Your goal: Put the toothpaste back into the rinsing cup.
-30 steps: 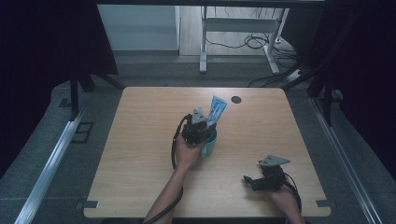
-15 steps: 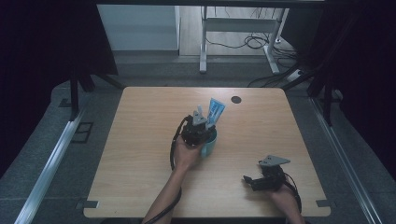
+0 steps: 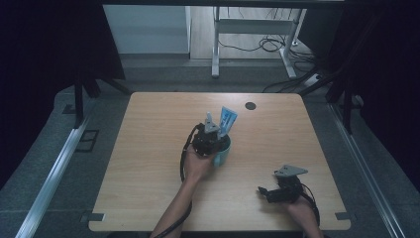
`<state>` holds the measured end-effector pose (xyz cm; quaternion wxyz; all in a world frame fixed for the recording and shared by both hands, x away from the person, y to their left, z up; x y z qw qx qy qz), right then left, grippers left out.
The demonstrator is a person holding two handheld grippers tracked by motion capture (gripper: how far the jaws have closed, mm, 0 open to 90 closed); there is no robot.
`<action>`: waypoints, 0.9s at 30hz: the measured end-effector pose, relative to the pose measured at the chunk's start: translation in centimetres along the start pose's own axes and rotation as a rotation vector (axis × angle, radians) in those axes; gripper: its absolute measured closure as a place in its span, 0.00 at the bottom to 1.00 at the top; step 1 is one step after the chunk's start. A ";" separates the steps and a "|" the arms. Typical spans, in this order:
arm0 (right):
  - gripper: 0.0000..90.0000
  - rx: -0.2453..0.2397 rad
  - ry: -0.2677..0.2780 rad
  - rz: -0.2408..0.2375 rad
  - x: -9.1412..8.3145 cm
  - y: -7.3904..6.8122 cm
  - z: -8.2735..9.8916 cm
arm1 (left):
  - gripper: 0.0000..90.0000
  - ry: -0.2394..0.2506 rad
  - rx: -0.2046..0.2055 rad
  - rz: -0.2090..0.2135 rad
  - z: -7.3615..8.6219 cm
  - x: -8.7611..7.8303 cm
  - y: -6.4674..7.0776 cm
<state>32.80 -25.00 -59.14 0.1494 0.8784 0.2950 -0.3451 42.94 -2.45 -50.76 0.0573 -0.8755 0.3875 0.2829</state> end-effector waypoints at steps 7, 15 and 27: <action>0.08 0.000 0.000 0.000 0.0 0.0 0.0 | 0.63 0.003 0.006 0.004 -0.2 -0.3 0.0; 0.08 0.000 0.000 0.000 0.0 0.0 0.0 | 0.53 -0.005 0.014 0.009 -0.1 -0.5 0.1; 0.08 0.000 0.000 0.000 0.0 0.0 0.0 | 0.35 -0.008 0.001 0.029 -0.4 -1.3 0.2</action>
Point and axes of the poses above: each handheld gripper's, and its own axes: x roughly forward along the jaws, z roughly out of its underside, y roughly to its right, the point moved 7 cm from there along x, roughly forward along the jaws, and after that the axes turned 5 degrees about z, right-handed, at the moved point
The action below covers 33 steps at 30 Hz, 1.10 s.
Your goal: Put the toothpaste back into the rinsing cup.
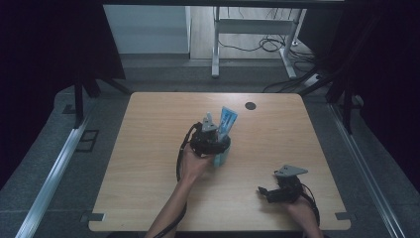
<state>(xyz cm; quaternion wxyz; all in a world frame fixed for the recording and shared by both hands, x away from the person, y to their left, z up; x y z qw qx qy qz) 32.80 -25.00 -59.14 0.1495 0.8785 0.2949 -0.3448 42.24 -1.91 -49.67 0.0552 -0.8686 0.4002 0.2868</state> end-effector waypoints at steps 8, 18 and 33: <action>0.08 0.000 0.000 0.001 0.0 0.0 0.0 | 0.17 -0.024 0.031 -0.009 -0.1 -0.5 0.3; 0.08 -0.001 0.000 0.001 0.0 0.0 0.0 | 0.04 -0.063 0.056 -0.013 0.2 -1.4 0.5; 0.08 0.000 0.001 0.002 0.0 0.0 0.0 | 0.00 -0.057 0.069 -0.029 0.9 -3.8 0.5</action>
Point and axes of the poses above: each handheld gripper's, and its own axes: x roughly forward along the jaws, z roughly out of its underside, y roughly to its right, the point moved 7 cm from there along x, roughly forward along the jaws, and after that the axes turned 5 degrees about z, right-handed, at the moved point
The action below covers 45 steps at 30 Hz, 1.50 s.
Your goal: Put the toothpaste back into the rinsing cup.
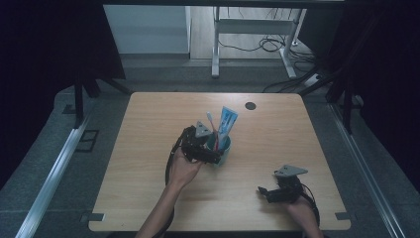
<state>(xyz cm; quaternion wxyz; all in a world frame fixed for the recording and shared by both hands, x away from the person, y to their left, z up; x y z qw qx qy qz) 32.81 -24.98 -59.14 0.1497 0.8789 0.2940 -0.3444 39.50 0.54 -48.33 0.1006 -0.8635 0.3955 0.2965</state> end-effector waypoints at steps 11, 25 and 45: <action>0.08 0.000 0.000 0.000 0.0 0.0 0.0 | 0.00 0.000 -0.013 0.001 1.3 -1.8 -0.5; 0.08 0.000 0.000 -0.001 0.0 0.0 0.0 | 0.00 -0.032 -0.004 -0.014 3.6 -3.2 -0.8; 0.08 0.002 0.000 0.000 0.0 0.0 0.0 | 0.00 -0.062 -0.041 -0.043 8.4 -4.6 -1.3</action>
Point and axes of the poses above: each handheld gripper's, and its own axes: x roughly forward along the jaws, z roughly out of its underside, y roughly to its right, the point moved 7 cm from there along x, roughly forward along the jaws, and after that the axes turned 5 degrees about z, right-handed, at the moved point
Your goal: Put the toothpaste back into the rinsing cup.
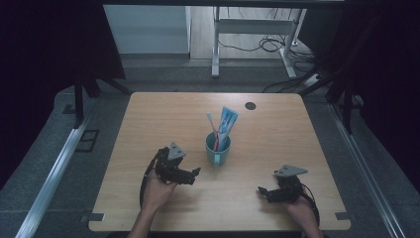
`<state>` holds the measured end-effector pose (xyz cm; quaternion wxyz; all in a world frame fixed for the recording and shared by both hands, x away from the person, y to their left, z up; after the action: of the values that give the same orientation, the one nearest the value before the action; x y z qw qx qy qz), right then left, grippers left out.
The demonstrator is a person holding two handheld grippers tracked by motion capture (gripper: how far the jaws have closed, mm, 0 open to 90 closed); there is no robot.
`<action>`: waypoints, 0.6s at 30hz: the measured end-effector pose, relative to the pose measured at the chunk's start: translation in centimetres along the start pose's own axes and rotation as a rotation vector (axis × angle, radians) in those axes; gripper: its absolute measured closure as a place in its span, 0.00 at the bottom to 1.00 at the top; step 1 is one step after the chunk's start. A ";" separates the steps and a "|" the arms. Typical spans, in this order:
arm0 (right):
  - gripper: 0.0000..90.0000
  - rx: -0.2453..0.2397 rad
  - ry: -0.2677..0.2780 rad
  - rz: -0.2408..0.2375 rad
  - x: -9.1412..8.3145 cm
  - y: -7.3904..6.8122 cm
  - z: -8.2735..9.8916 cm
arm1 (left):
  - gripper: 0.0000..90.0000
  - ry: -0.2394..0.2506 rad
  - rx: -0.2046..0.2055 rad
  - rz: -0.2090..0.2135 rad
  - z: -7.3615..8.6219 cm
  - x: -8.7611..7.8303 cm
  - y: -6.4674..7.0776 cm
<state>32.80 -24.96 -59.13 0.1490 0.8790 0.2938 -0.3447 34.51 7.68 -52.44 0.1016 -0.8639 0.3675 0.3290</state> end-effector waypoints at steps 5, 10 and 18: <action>0.08 0.000 0.000 0.000 0.0 0.0 0.0 | 0.00 -0.004 -0.016 -0.004 1.5 -0.1 -0.1; 0.08 0.003 -0.001 0.000 0.0 0.0 0.0 | 0.00 -0.011 -0.030 -0.007 2.9 0.1 -0.2; 0.08 0.003 -0.002 0.000 0.0 0.0 0.0 | 0.00 -0.035 -0.046 -0.013 5.1 0.5 -0.1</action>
<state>32.78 -24.96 -59.14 0.1480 0.8790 0.2930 -0.3458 32.38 9.57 -56.66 0.0902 -0.8625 0.3525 0.3518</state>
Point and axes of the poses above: each handheld gripper's, and its own axes: x roughly forward along the jaws, z roughly out of its underside, y roughly to its right, the point moved 7 cm from there along x, roughly forward along the jaws, and after that the axes turned 5 degrees about z, right-handed, at the moved point
